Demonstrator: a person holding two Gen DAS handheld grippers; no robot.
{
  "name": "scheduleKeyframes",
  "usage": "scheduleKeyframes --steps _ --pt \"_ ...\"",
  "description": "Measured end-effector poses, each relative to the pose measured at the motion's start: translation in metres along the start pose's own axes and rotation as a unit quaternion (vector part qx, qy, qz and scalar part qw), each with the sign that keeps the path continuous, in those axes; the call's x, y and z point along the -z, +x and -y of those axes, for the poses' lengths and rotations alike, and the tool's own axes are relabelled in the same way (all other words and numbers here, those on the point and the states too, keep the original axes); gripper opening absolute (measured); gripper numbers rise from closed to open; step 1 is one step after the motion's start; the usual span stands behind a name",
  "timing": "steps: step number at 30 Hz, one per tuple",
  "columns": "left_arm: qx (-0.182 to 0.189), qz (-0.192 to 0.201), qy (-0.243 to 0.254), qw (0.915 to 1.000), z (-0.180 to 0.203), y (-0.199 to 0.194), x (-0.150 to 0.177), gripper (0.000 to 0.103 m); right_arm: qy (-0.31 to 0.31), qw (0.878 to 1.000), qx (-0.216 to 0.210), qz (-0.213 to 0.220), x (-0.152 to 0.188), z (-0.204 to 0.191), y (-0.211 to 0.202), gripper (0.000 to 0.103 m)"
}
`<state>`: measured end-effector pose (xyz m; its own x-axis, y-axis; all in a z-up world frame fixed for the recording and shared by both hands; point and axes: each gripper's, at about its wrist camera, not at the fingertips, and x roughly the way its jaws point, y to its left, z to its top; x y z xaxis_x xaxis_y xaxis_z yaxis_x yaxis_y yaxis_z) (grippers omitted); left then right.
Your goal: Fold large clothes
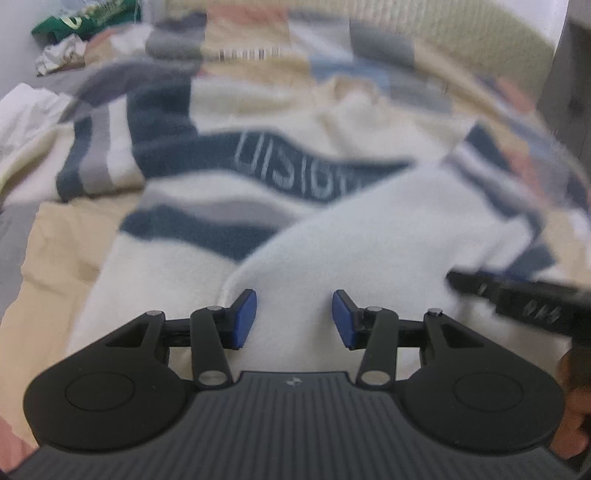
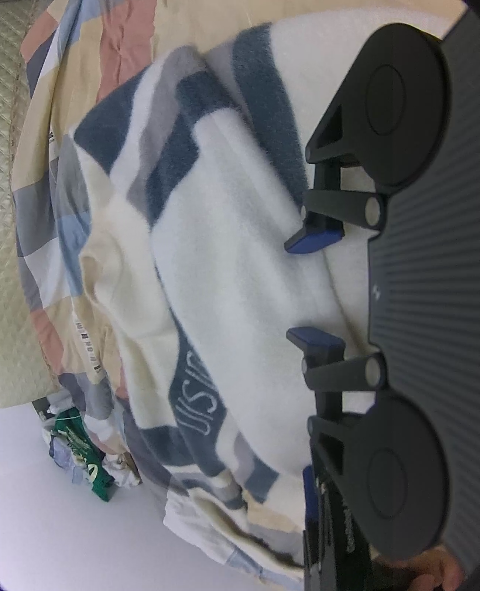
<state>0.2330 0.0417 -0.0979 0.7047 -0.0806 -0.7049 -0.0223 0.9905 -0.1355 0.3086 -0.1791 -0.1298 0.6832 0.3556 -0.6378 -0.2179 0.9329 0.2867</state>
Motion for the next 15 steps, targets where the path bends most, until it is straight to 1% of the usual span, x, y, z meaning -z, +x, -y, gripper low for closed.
scheduleKeyframes --steps 3,4,6,7,10,12,14,15 --pt "-0.002 0.046 -0.010 0.9989 -0.010 -0.021 -0.007 0.052 -0.001 1.000 0.005 0.001 0.000 -0.002 -0.003 0.046" --pt "-0.011 0.060 -0.012 0.9981 -0.016 -0.027 -0.010 0.052 -0.004 1.000 0.009 0.001 0.000 -0.003 -0.005 0.046" --pt "-0.043 0.073 -0.018 0.9963 -0.033 -0.036 -0.018 0.053 -0.009 1.000 0.013 0.002 0.000 -0.006 -0.006 0.046" --pt "-0.064 0.071 -0.023 0.9952 -0.043 -0.037 -0.023 0.053 -0.009 1.000 0.014 0.002 0.000 -0.006 -0.007 0.046" --pt "-0.123 0.046 -0.045 0.9903 -0.080 -0.033 -0.041 0.053 -0.003 1.000 0.014 -0.001 -0.001 -0.005 -0.008 0.046" --pt "-0.162 0.028 -0.055 0.9848 -0.109 -0.027 -0.053 0.054 0.001 1.000 0.013 -0.003 -0.002 -0.004 -0.008 0.047" --pt "-0.188 0.008 -0.061 0.9802 -0.139 -0.021 -0.062 0.054 0.005 1.000 0.012 -0.007 -0.003 -0.004 -0.008 0.047" --pt "-0.203 -0.006 -0.054 0.9778 -0.153 -0.016 -0.066 0.055 0.006 1.000 0.012 -0.009 -0.003 -0.004 -0.008 0.047"
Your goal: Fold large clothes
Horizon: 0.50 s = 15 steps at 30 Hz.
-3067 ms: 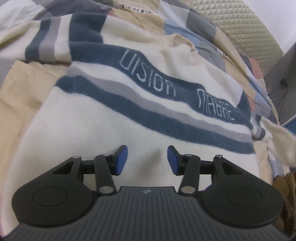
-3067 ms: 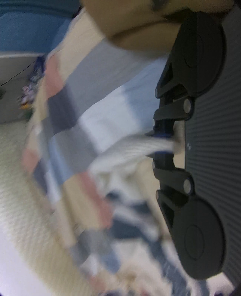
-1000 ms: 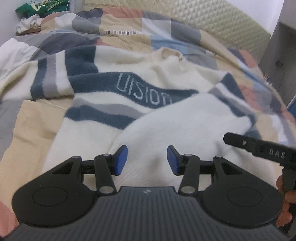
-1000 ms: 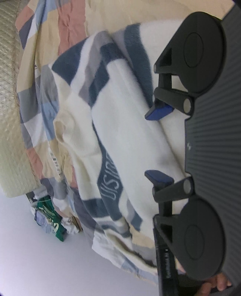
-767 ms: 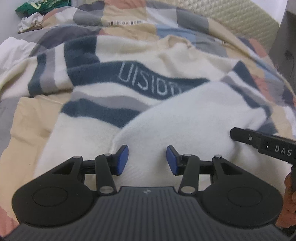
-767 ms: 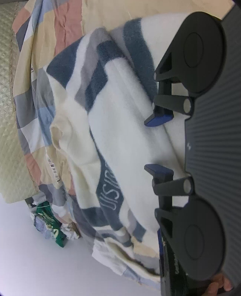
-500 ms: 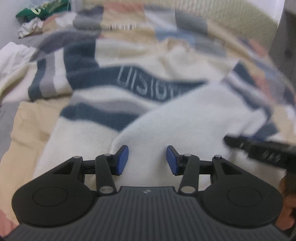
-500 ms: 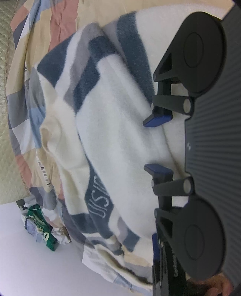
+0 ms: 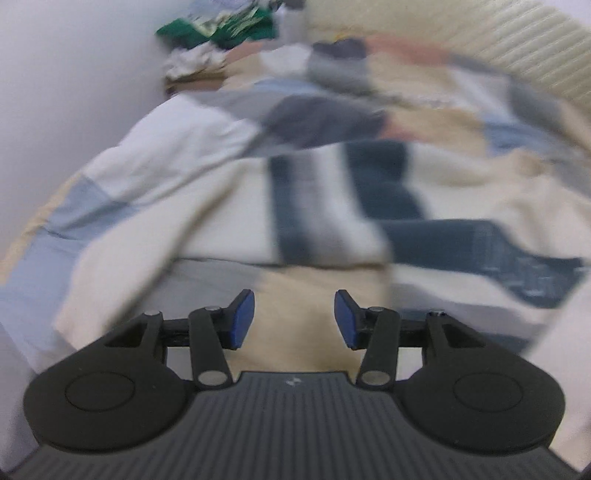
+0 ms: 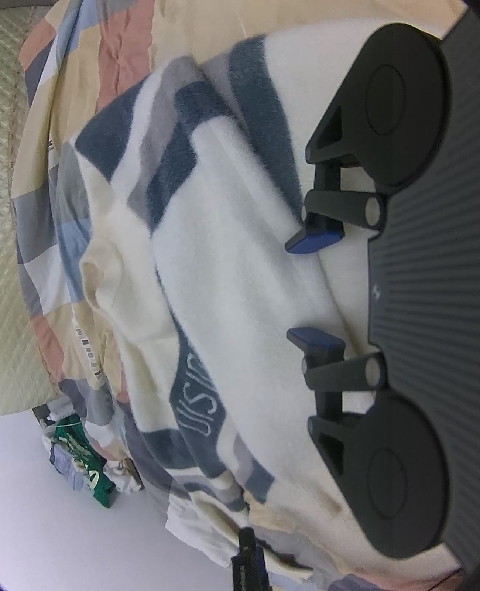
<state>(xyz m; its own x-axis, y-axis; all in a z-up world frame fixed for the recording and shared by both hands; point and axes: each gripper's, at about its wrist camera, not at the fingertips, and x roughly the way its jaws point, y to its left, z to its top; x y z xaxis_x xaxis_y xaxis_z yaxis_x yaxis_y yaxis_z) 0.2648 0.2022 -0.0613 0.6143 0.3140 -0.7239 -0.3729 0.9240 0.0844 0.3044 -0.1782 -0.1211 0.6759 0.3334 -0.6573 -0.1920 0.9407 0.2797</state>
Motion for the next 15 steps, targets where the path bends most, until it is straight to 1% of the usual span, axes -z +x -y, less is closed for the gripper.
scheduleKeyframes --steps 2,4,6,9,11,12,13,14,15 --pt "-0.047 -0.010 0.031 0.9984 -0.020 0.017 -0.007 0.056 0.005 1.000 -0.002 -0.003 -0.002 0.001 0.000 0.047" --pt "-0.088 -0.020 0.063 0.9940 -0.040 0.034 -0.011 0.058 0.013 1.000 -0.006 -0.007 -0.003 0.004 0.001 0.047" --pt "-0.105 -0.029 0.100 0.9890 -0.057 0.049 -0.009 0.058 0.022 1.000 -0.011 -0.007 -0.004 0.006 0.002 0.047" --pt "-0.138 -0.045 0.160 0.9763 -0.071 0.066 0.001 0.058 0.026 0.999 -0.015 -0.009 -0.005 0.007 0.005 0.047" --pt "-0.161 -0.044 0.169 0.9713 -0.081 0.073 0.003 0.059 0.027 0.999 -0.017 -0.010 -0.006 0.007 0.007 0.049" --pt "-0.173 -0.045 0.167 0.9697 -0.085 0.075 0.002 0.057 0.027 0.999 -0.017 -0.010 -0.006 0.007 0.008 0.049" --pt "-0.179 -0.046 0.162 0.9693 -0.090 0.077 0.001 0.052 0.027 0.999 -0.016 -0.010 -0.006 0.006 0.010 0.049" --pt "-0.183 -0.047 0.157 0.9694 -0.095 0.076 -0.001 0.029 0.027 0.999 -0.015 -0.010 -0.006 0.005 0.009 0.049" --pt "-0.183 -0.054 0.155 0.9693 -0.101 0.074 -0.005 0.011 0.027 0.999 -0.013 -0.010 -0.007 0.005 0.011 0.049"
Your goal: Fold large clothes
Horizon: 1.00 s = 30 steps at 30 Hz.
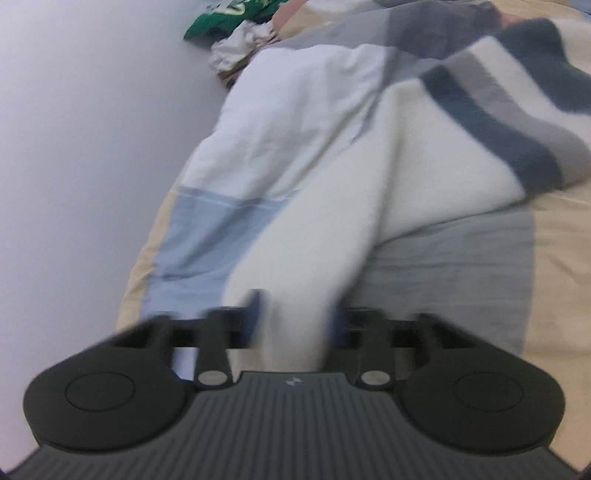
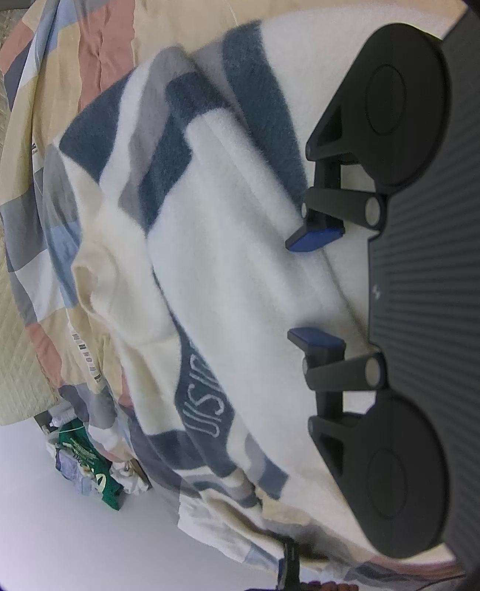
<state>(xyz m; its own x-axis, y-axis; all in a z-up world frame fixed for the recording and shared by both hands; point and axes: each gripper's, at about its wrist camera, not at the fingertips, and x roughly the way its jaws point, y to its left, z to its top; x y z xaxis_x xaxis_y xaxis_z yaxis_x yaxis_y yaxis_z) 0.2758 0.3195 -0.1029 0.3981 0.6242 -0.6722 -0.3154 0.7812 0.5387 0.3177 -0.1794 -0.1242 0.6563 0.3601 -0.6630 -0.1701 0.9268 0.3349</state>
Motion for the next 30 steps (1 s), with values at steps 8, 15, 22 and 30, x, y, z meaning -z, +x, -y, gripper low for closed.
scheduleKeyframes --steps 8,15,22,30 --pt "0.106 0.027 -0.019 0.9938 -0.045 -0.091 -0.035 0.008 0.020 1.000 -0.003 -0.007 -0.009 0.001 0.002 0.050" --pt "0.251 0.101 -0.004 0.9627 -0.030 -0.265 -0.088 0.008 0.042 0.999 -0.023 -0.008 -0.008 0.007 -0.016 0.050" --pt "0.335 0.139 0.078 0.9288 0.078 -0.386 -0.101 0.008 0.072 0.997 -0.026 0.028 -0.011 0.025 -0.048 0.050" --pt "0.374 0.108 0.130 0.9119 0.238 -0.396 -0.084 0.008 0.139 0.987 -0.006 0.078 -0.009 0.076 -0.085 0.050"
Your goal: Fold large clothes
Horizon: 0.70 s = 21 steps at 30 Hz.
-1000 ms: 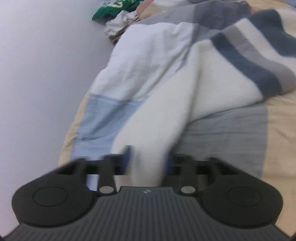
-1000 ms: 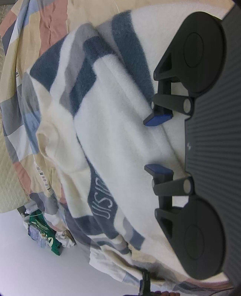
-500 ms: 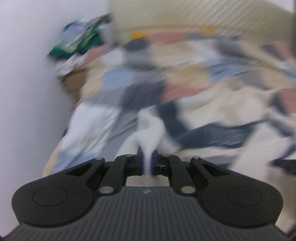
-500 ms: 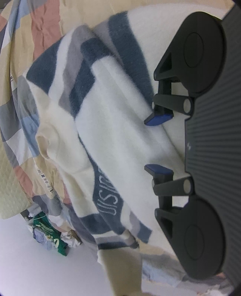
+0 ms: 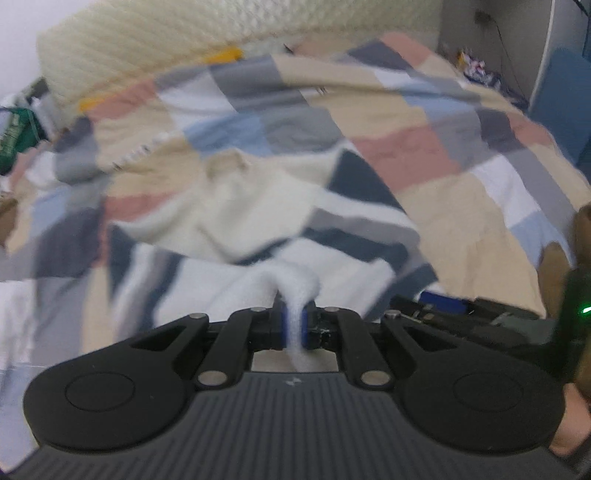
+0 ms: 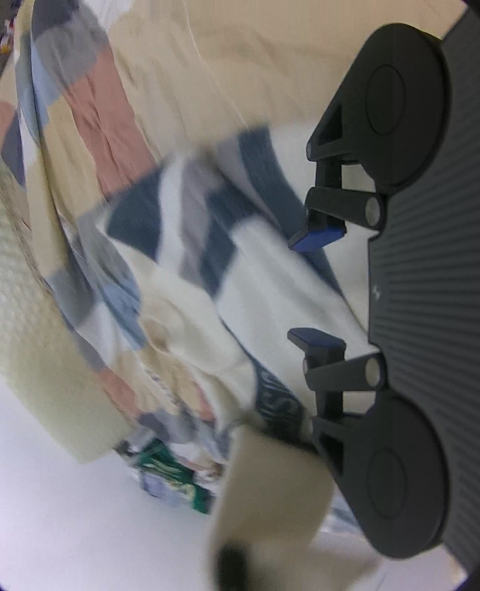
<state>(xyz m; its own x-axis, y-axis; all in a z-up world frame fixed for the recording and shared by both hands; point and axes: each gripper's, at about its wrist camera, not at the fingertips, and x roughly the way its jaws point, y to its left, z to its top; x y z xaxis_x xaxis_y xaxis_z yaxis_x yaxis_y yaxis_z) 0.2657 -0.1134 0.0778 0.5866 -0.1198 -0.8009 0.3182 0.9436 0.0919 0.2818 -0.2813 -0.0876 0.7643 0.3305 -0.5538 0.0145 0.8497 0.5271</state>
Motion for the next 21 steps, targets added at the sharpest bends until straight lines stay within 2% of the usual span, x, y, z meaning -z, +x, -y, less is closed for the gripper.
scheduleKeyframes --steps 2,5,7,9,11,14,16,19,20,21 --pt "0.008 -0.016 0.000 0.9998 0.010 0.025 0.003 0.008 0.013 1.000 0.012 0.011 -0.002 0.012 -0.009 0.050" --pt "0.013 -0.025 -0.008 0.9996 0.006 0.051 0.008 0.009 0.015 1.000 0.007 0.027 -0.004 0.019 -0.019 0.050" --pt "0.028 -0.023 -0.002 0.9994 0.005 0.057 0.011 0.017 0.010 0.999 0.005 0.030 -0.005 0.020 -0.016 0.050" --pt "0.067 -0.033 -0.009 0.9972 0.002 0.066 0.015 0.061 0.011 1.000 0.007 0.024 -0.006 0.022 -0.011 0.050" --pt "0.082 -0.026 -0.015 0.9962 0.001 0.064 0.023 0.074 0.014 1.000 0.002 0.015 -0.006 0.024 -0.007 0.050" --pt "0.085 0.003 -0.025 0.9961 -0.006 0.056 0.038 0.076 0.012 1.000 -0.002 0.014 -0.005 0.023 -0.008 0.050" --pt "0.086 0.023 -0.059 0.9943 -0.024 0.051 0.054 0.077 0.011 1.000 -0.004 0.015 -0.005 0.022 -0.009 0.050" --pt "0.070 0.040 -0.140 0.9868 -0.066 0.058 0.084 0.077 0.015 1.000 -0.016 0.007 -0.004 0.021 -0.007 0.050" --pt "0.065 0.044 -0.171 0.9821 -0.082 0.063 0.096 0.077 0.014 1.000 -0.022 0.002 -0.003 0.020 -0.006 0.052" --pt "0.059 0.047 -0.196 0.9778 -0.098 0.067 0.104 0.077 0.013 1.000 -0.028 -0.006 -0.002 0.018 -0.003 0.059"
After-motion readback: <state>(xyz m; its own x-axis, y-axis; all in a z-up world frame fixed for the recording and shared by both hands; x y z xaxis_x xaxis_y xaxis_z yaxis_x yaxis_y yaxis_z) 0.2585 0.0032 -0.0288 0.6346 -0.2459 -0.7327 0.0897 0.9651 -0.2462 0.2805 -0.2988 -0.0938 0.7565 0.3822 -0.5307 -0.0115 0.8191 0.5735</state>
